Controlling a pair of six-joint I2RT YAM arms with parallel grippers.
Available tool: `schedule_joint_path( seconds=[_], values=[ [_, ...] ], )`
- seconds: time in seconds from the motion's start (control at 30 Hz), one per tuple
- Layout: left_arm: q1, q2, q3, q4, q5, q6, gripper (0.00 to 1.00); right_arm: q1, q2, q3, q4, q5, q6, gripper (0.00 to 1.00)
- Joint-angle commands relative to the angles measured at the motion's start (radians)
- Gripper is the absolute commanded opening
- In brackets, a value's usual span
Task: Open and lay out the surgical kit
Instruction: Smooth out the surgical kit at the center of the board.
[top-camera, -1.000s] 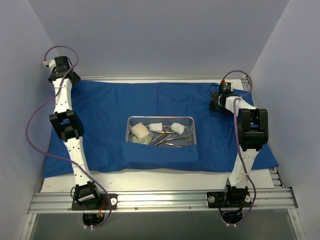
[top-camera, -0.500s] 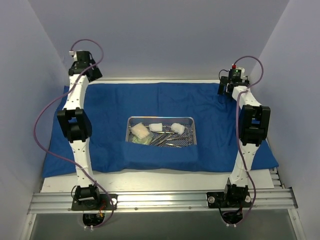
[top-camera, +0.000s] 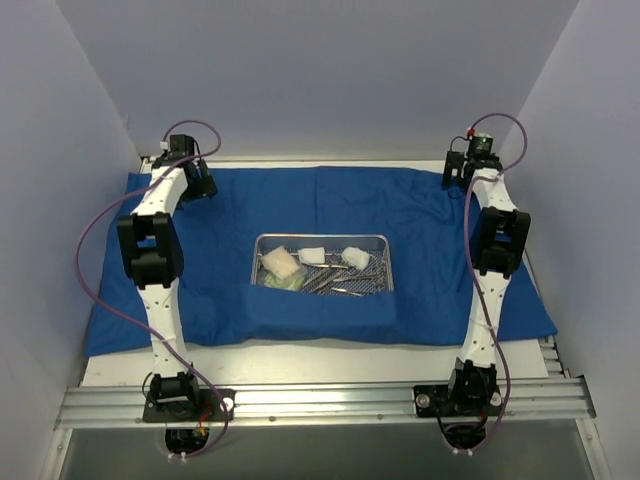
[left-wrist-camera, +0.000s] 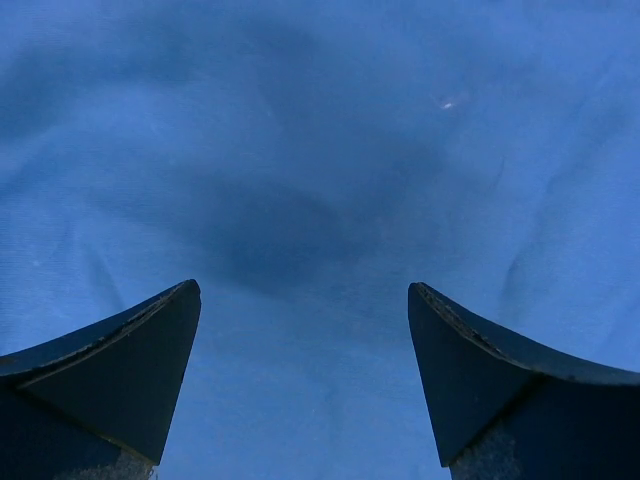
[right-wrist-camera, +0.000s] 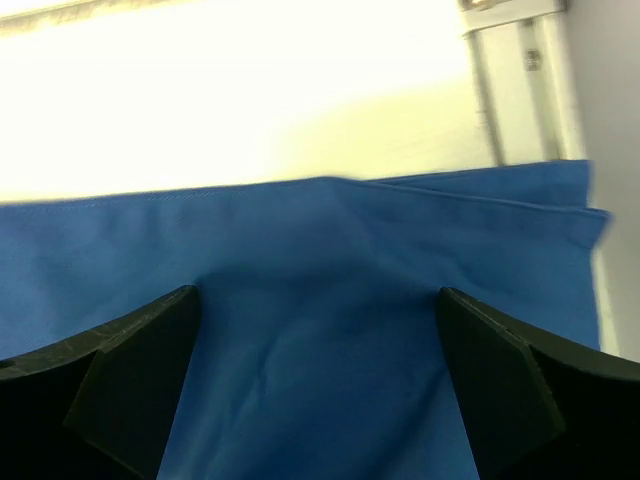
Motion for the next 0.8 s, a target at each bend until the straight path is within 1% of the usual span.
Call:
schedule_joint_path(
  seconds=[0.0, 0.1, 0.2, 0.23, 0.27, 0.3, 0.37, 0.4, 0.43, 0.47, 0.57, 0.7, 0.77],
  values=[
    [0.000, -0.047, 0.013, 0.037, 0.000, 0.009, 0.94, 0.013, 0.018, 0.027, -0.030, -0.085, -0.102, 1.00],
    [0.000, -0.047, 0.004, 0.034, -0.001, 0.006, 0.94, 0.021, 0.026, -0.010, -0.038, -0.084, -0.137, 1.00],
    [0.000, -0.042, -0.005, 0.023, -0.015, -0.001, 0.94, 0.033, 0.053, -0.007, -0.099, -0.065, -0.142, 0.99],
    [0.003, -0.039, -0.005, 0.014, -0.018, -0.002, 0.94, 0.041, 0.055, -0.016, -0.113, -0.070, -0.142, 0.96],
    [0.003, -0.036, -0.005, 0.011, -0.018, -0.002, 0.94, 0.043, 0.055, -0.023, -0.114, -0.074, -0.136, 0.89],
    [0.006, -0.036, -0.004, 0.008, -0.020, -0.002, 0.94, 0.044, 0.054, -0.024, -0.117, -0.083, -0.131, 0.67],
    [0.009, -0.038, -0.005, 0.000, -0.026, -0.002, 0.94, 0.046, 0.046, -0.030, -0.111, -0.125, -0.096, 0.44],
    [0.010, -0.041, -0.007, -0.001, -0.029, -0.002, 0.94, 0.046, 0.032, -0.033, -0.102, -0.146, -0.087, 0.24],
    [0.012, -0.047, -0.010, 0.000, -0.032, -0.002, 0.94, 0.046, 0.021, -0.038, -0.072, -0.168, -0.068, 0.15],
    [0.012, -0.050, -0.017, 0.002, -0.032, -0.004, 0.94, 0.044, 0.009, -0.055, -0.049, -0.183, -0.058, 0.01],
    [0.018, -0.067, -0.031, 0.014, -0.029, -0.005, 0.94, 0.058, -0.046, -0.064, 0.053, -0.160, -0.070, 0.00],
    [0.021, -0.081, -0.054, 0.019, -0.031, -0.005, 0.94, 0.090, -0.086, 0.008, 0.129, 0.028, -0.133, 0.00],
    [0.021, -0.085, -0.063, 0.020, -0.031, -0.005, 0.94, 0.093, -0.088, 0.029, 0.160, 0.036, -0.142, 0.00]
  ],
)
